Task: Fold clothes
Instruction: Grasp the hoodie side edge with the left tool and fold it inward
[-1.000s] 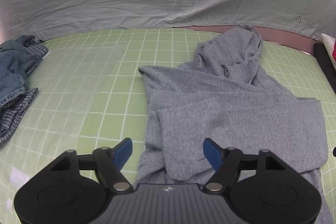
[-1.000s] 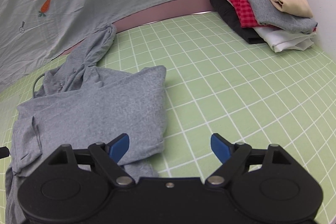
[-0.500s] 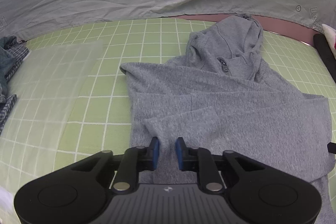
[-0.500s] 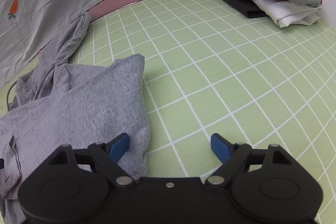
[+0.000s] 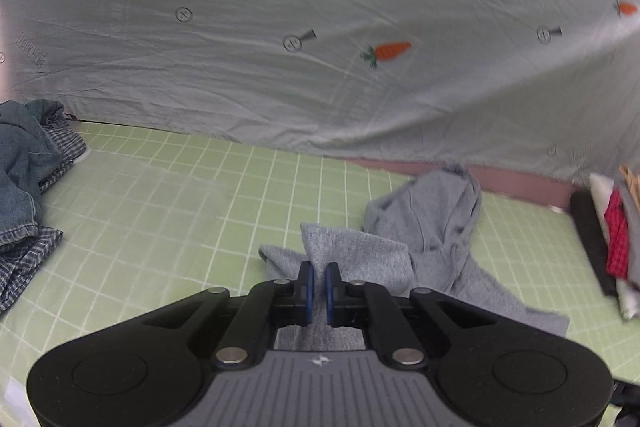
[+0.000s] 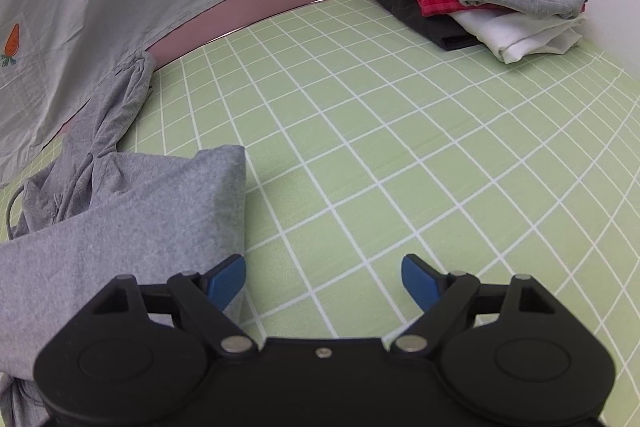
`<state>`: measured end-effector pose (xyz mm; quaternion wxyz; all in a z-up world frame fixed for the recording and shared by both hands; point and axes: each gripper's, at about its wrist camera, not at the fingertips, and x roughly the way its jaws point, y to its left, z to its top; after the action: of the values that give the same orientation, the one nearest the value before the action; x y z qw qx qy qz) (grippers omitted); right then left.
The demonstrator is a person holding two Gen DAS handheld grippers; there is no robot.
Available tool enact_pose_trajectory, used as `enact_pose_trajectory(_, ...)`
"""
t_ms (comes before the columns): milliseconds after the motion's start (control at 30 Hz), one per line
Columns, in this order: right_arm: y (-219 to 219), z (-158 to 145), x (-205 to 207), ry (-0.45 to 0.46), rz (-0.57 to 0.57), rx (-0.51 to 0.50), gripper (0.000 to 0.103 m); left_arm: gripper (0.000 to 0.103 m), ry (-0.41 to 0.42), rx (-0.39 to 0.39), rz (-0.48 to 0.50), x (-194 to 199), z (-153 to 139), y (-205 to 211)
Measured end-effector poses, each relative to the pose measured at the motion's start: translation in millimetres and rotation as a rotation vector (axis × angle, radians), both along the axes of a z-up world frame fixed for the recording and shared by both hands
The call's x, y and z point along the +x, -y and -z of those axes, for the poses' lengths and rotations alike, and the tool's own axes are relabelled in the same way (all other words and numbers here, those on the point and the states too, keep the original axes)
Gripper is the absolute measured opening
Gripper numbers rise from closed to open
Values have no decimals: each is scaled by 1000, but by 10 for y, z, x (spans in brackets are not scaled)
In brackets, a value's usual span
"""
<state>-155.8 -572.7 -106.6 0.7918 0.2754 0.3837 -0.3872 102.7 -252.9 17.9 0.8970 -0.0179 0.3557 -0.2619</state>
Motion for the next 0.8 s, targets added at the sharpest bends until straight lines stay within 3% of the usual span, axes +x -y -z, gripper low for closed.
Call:
enact_pose_trajectory(200, -77, -29, 65, -8, -30, -14, 86, 7, 25, -108, -148, 178, -228, -351)
enact_pose_trajectory(467, -282, -39, 275, -24, -154, -29, 86, 7, -97, 17, -361, 440, 365, -679)
enact_pose_trajectory(533, -312, -32, 312, -29, -176, -29, 86, 7, -138, 45, -385, 458, 485, -881)
enact_pose_trajectory(800, -403, -64, 395, -29, -219, -56, 86, 7, -191, 45, -399, 419, 671, -913)
